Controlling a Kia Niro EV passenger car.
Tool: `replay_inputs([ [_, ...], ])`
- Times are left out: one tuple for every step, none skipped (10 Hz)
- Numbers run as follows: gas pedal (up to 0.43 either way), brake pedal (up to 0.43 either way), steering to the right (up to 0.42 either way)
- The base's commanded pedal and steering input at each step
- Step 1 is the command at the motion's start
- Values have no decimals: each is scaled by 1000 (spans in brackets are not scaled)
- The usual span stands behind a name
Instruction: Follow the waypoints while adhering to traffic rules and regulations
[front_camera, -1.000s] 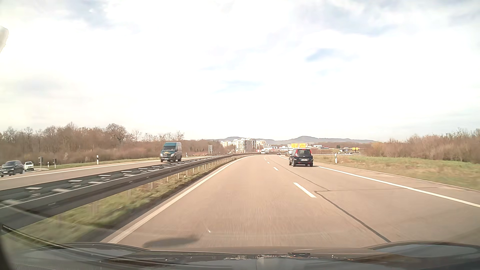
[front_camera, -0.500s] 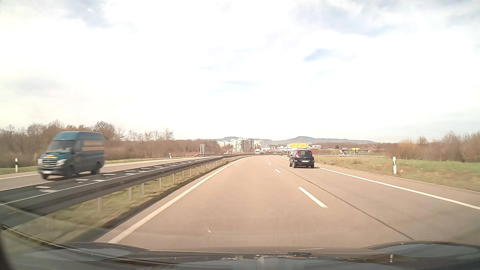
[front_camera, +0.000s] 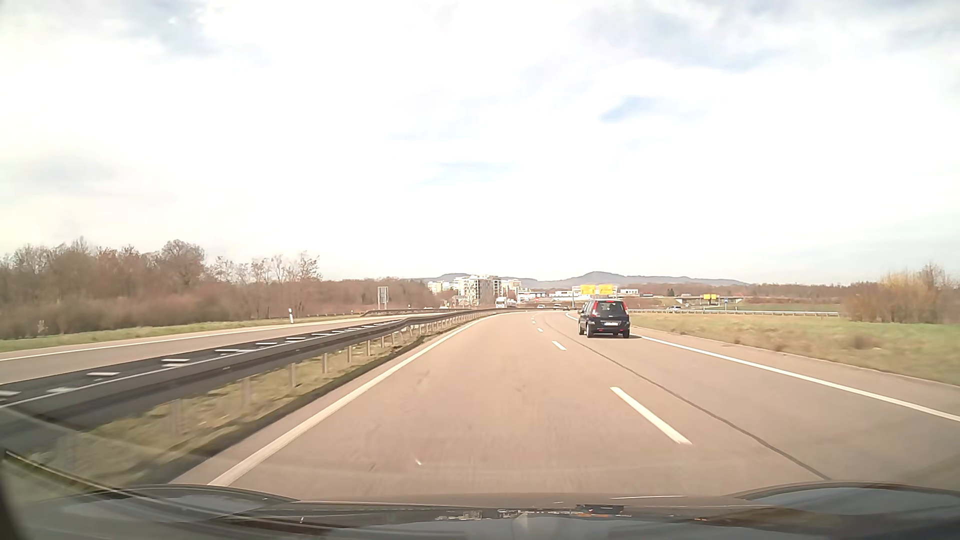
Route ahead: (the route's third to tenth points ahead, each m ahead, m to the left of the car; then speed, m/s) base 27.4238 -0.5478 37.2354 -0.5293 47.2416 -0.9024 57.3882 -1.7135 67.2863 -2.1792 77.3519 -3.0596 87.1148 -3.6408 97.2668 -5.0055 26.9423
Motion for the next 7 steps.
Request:
replay_inputs([
  [150,0,6],
  [150,0,6],
  [150,0,6],
  [150,0,6],
  [150,0,6],
  [150,0,6],
  [150,0,6],
])
